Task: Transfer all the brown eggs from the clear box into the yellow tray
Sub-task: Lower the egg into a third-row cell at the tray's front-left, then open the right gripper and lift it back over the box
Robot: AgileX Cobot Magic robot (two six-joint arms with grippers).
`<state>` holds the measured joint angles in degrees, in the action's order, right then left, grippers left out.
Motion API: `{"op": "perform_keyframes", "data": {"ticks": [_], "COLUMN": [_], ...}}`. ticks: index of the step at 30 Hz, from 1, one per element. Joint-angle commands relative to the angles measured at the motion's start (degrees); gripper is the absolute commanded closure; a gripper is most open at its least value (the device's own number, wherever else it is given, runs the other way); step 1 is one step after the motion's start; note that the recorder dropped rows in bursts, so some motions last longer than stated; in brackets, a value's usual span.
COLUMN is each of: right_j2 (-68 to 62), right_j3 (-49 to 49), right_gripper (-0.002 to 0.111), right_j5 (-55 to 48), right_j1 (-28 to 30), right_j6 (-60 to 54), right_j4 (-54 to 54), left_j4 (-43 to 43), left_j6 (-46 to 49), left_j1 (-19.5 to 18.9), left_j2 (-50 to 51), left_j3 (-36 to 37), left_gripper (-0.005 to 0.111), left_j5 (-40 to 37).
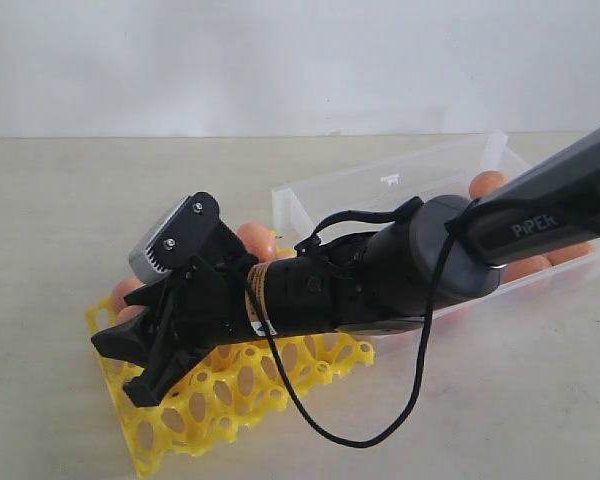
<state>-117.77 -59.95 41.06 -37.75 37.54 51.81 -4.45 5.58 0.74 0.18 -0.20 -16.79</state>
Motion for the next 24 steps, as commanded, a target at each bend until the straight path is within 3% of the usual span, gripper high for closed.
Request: {"op": "perform_keyframes", "data": {"ticks": [1, 7, 24], "right_j2": [0.0, 0.0, 0.0], "right_j3": [-0.2, -0.2, -0.2], "right_gripper": [0.08, 0.065, 0.06], "right_j5": [0.5, -0.4, -2.7], "right_j1": [-0.1, -0.1, -0.1], "right_j6": [-0.1, 0.5, 4.1], "right_j4": [-0.2, -0.2, -0.1], "left_j4": [0.1, 0.1, 0.1], "left_j6": [-0.2, -0.2, -0.2], "left_j1": [0.4, 0.4, 0.4], "left_j2": [-0.2, -0.2, -0.2], "left_j3": [0.2, 0.2, 0.2], "left_gripper": [0.103, 0.103, 0.103], "left_j5": [0.0, 0.0, 0.0]}}
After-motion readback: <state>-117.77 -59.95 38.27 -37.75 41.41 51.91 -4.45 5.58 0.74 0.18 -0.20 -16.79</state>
